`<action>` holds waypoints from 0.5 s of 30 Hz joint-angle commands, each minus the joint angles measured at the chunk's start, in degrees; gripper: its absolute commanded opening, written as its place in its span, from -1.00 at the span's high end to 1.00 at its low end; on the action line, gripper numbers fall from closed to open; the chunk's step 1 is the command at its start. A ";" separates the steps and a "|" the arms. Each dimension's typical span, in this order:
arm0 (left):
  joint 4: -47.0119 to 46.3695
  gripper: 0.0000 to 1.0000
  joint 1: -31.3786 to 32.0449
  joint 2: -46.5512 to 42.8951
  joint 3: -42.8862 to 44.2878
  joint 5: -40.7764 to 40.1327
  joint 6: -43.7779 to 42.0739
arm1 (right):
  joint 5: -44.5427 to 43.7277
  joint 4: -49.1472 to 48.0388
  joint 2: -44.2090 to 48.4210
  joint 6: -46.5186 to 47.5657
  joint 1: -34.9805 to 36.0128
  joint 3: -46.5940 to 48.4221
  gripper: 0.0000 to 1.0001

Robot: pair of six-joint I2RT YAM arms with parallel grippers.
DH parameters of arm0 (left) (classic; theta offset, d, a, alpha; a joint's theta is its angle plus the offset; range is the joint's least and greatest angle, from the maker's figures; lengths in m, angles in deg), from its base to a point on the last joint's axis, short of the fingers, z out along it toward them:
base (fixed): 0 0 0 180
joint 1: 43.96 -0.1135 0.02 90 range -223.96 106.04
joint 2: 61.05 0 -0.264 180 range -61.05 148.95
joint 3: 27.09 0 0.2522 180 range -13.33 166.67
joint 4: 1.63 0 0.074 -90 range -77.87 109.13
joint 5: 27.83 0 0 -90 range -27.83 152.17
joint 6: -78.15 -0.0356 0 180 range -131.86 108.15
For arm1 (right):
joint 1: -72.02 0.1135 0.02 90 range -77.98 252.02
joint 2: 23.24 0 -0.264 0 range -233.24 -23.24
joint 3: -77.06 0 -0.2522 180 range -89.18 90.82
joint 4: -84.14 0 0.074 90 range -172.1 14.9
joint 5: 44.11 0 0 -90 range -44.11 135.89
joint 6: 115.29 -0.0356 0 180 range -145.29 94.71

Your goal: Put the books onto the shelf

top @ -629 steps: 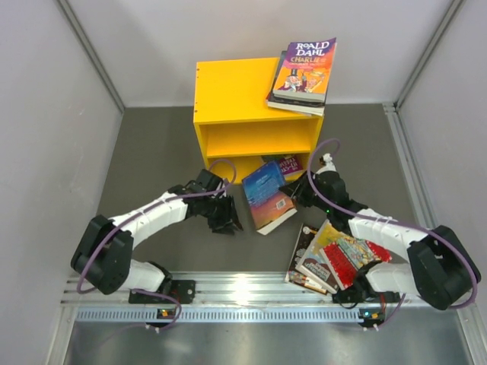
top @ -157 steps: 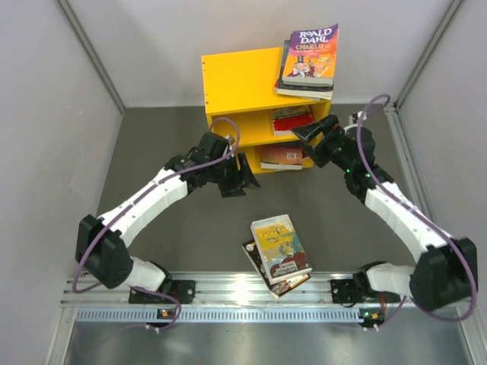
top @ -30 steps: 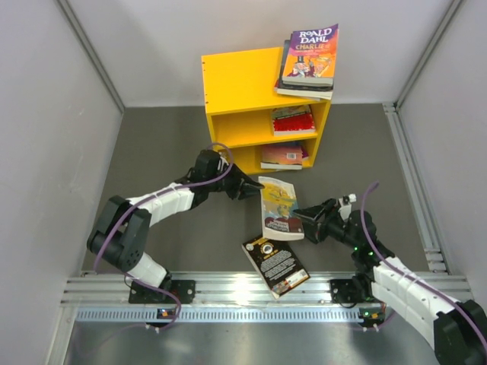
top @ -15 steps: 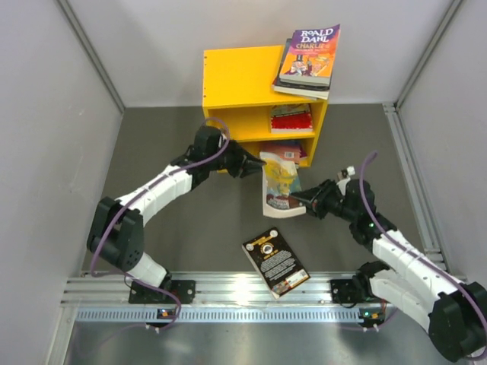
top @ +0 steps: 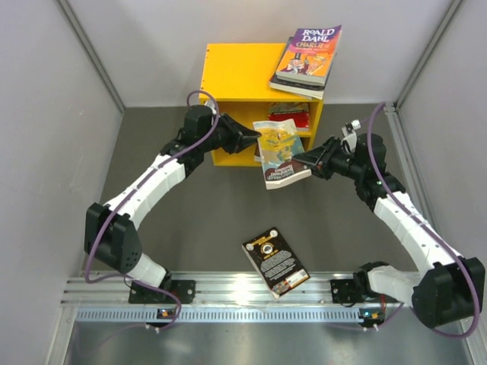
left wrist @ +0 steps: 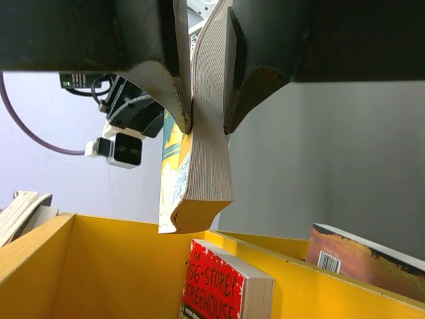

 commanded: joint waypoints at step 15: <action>-3.00 0.97 2.66 2.54 3.66 8.47 -2.72 | 1.08 -25.23 -13.20 -5.71 -11.11 9.32 1.00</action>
